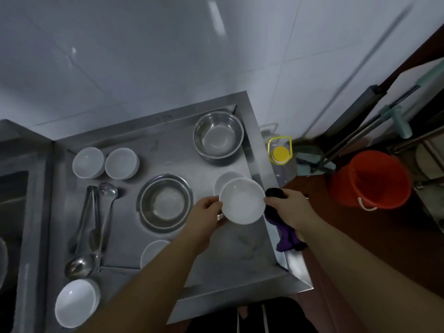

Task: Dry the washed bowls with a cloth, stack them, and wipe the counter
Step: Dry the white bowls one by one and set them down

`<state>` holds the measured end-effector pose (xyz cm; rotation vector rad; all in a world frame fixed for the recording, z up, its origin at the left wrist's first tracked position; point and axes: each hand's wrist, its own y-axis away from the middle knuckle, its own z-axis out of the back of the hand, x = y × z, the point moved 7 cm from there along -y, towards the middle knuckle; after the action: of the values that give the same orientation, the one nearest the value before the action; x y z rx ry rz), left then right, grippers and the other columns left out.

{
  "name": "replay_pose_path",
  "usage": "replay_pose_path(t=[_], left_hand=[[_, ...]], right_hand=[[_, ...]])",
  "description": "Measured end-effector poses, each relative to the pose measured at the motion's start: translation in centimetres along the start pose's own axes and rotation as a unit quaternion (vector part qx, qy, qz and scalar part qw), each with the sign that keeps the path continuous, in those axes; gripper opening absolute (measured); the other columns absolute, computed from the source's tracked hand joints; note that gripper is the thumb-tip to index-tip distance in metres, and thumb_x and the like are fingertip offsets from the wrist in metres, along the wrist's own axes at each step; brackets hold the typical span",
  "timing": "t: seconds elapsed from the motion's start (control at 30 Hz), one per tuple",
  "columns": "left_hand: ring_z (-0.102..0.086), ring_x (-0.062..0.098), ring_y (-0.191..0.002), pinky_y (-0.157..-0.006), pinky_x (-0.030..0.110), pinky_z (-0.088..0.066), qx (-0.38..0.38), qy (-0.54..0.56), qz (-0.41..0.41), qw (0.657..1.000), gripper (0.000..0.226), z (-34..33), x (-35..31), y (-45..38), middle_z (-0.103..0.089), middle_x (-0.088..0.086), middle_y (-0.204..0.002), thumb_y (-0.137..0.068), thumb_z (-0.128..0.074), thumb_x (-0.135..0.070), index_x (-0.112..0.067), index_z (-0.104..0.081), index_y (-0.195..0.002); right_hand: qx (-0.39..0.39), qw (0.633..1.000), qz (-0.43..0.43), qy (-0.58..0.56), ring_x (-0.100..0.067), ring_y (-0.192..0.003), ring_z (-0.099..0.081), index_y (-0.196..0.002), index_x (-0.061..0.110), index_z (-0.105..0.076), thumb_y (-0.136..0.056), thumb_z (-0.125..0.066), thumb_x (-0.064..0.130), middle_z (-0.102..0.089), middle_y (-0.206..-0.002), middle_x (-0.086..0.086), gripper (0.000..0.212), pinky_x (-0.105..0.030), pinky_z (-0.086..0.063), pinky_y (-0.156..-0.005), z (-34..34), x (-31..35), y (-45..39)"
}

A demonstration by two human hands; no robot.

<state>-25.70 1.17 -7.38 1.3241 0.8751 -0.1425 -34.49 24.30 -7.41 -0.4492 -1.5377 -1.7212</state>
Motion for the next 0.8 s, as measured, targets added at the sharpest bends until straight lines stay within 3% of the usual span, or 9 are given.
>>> replay_pose_path(t=[0.13,0.3,0.37,0.53,0.8], left_hand=[[-0.074,0.027,-0.099,-0.079,0.034,-0.063,-0.021,-0.039,-0.016,0.999,0.019,0.6,-1.1,-3.0,-0.076,0.015,-0.111,-0.1,-0.062,-0.006,-0.01,-0.071,-0.116],[-0.077,0.022,-0.094,-0.081,0.038,-0.066,-0.086,-0.089,-0.038,0.992,0.014,1.8,-2.0,-5.5,-0.077,0.005,-0.106,-0.099,-0.063,-0.01,-0.018,-0.071,-0.107],[-0.077,0.019,-0.092,-0.077,0.034,-0.067,-0.089,-0.094,-0.043,0.991,0.014,1.8,-2.0,-6.0,-0.078,0.003,-0.104,-0.1,-0.063,-0.011,-0.021,-0.071,-0.105],[-0.076,0.02,-0.092,-0.087,0.045,-0.066,-0.096,-0.113,-0.043,0.988,0.014,1.8,-1.7,-7.0,-0.077,-0.002,-0.1,-0.099,-0.064,-0.013,-0.024,-0.072,-0.102],[-0.076,0.021,-0.092,-0.087,0.05,-0.065,-0.113,-0.17,-0.059,0.977,0.019,2.0,-1.1,-7.6,-0.077,-0.005,-0.1,-0.098,-0.062,-0.019,-0.036,-0.068,-0.096]], right_hand=[[-0.016,0.998,0.019,0.053,-0.033,-0.092,-0.074,-0.091,0.019,-0.078,-0.087,-0.083,0.021,-0.078,-0.094,-0.013,0.006,-0.05,-0.061,-0.087,-1.3,1.2,-2.8],[-0.025,0.996,0.025,0.079,-0.028,-0.09,-0.074,-0.092,0.022,-0.079,-0.086,-0.082,0.026,-0.077,-0.089,-0.005,0.008,-0.045,-0.062,-0.082,-3.2,1.6,-5.5],[-0.03,0.994,0.029,0.099,-0.027,-0.09,-0.074,-0.093,0.019,-0.079,-0.086,-0.081,0.028,-0.076,-0.089,-0.004,0.011,-0.042,-0.06,-0.08,-3.5,1.5,-6.2],[-0.036,0.987,0.032,0.155,-0.032,-0.09,-0.072,-0.094,0.013,-0.078,-0.086,-0.076,0.032,-0.076,-0.091,-0.009,0.021,-0.053,-0.061,-0.086,-3.7,1.2,-6.9],[-0.062,0.977,0.057,0.194,-0.031,-0.084,-0.069,-0.091,0.012,-0.074,-0.087,-0.073,0.033,-0.072,-0.081,-0.004,0.021,-0.044,-0.057,-0.077,-3.9,0.6,-6.4]])
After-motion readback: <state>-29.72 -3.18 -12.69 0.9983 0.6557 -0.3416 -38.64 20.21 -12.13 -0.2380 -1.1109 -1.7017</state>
